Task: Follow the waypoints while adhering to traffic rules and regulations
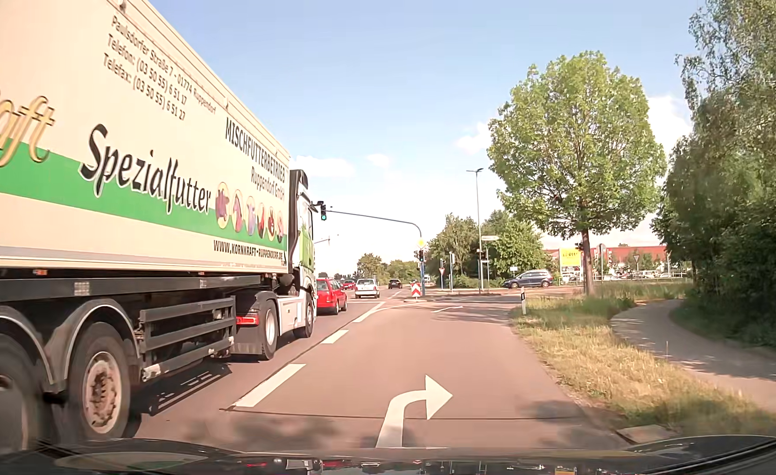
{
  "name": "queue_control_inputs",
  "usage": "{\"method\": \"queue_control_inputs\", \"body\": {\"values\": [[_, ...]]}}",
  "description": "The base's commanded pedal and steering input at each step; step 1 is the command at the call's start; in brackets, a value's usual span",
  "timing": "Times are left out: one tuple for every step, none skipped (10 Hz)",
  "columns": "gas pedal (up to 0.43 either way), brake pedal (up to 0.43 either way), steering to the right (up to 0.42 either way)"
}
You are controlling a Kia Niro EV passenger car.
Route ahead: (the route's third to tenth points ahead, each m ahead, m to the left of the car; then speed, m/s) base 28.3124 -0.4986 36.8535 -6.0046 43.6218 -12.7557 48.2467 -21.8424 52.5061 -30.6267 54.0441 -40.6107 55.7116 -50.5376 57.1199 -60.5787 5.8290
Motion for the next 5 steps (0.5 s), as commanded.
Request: {"method": "queue_control_inputs", "body": {"values": [[0.059,0.012,-0.001],[0.047,0.012,-0.001],[0.047,0.012,0.000],[0.047,0.018,0.004],[0.047,0.012,0.007]]}}
